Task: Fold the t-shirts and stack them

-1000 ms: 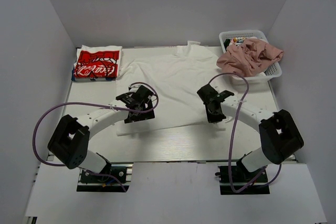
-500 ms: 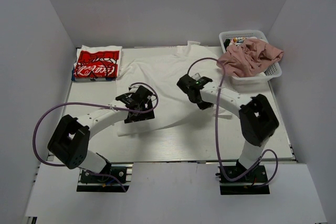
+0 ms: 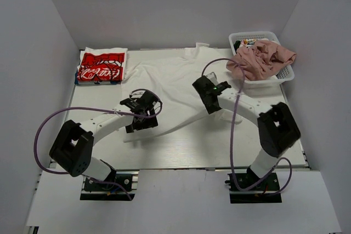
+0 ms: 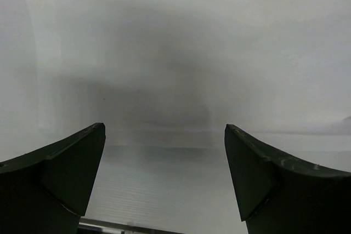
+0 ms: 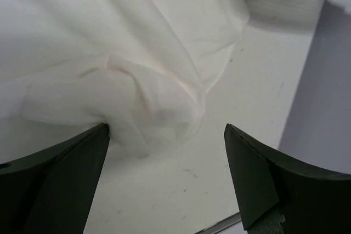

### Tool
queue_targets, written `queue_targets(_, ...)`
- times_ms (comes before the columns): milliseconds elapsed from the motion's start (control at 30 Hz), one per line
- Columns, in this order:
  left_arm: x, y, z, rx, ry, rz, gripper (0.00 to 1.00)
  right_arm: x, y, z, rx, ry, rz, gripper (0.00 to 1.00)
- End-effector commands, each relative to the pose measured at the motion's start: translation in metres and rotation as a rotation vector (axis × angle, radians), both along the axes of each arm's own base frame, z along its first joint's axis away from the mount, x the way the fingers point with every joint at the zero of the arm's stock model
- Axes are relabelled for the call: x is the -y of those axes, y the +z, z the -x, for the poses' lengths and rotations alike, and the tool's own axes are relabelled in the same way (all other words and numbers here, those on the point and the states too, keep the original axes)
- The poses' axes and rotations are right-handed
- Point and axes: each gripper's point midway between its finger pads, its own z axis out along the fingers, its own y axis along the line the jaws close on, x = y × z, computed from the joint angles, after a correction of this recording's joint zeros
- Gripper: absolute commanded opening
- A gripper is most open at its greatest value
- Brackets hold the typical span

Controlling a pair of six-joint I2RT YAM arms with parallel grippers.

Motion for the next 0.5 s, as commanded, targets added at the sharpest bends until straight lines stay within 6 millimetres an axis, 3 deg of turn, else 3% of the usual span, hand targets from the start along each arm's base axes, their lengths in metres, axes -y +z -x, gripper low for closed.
queue_targets(0, -0.028, 0.017, 0.009, 0.013, 0.195, -0.022, 0.99, -0.013, 0.001, 0.017, 0.049, -0.082, -0.28, 0.9)
queue_targets(33, -0.037, 0.015, 0.019, -0.012, 0.231, -0.035, 0.99, -0.02, 0.003, 0.021, 0.052, -0.083, -0.354, 0.9)
queue_targets(67, -0.047, 0.005, 0.029, -0.033, 0.262, -0.047, 0.99, -0.013, -0.009, 0.036, 0.028, -0.128, -0.384, 0.9)
queue_targets(133, -0.061, 0.0, 0.038, -0.039, 0.335, -0.026, 0.99, -0.018, -0.009, 0.048, 0.026, -0.167, -0.478, 0.9)
queue_targets(167, -0.068, -0.007, 0.047, -0.063, 0.37, -0.025, 0.99, -0.008, -0.017, 0.061, 0.021, -0.186, -0.477, 0.9)
queue_targets(267, -0.085, -0.012, 0.052, -0.06, 0.457, -0.001, 0.99, -0.009, -0.015, 0.08, 0.026, -0.176, -0.591, 0.9)
queue_targets(333, -0.091, -0.016, 0.048, -0.054, 0.508, 0.031, 0.99, -0.012, -0.003, 0.08, 0.079, -0.137, -0.697, 0.9)
queue_targets(400, -0.096, -0.017, 0.041, -0.038, 0.542, 0.054, 0.99, 0.0, -0.016, 0.089, 0.08, -0.183, -0.712, 0.88)
queue_targets(467, -0.087, -0.021, 0.03, -0.03, 0.519, 0.122, 0.99, 0.002, -0.01, 0.087, 0.122, -0.193, -0.755, 0.83)
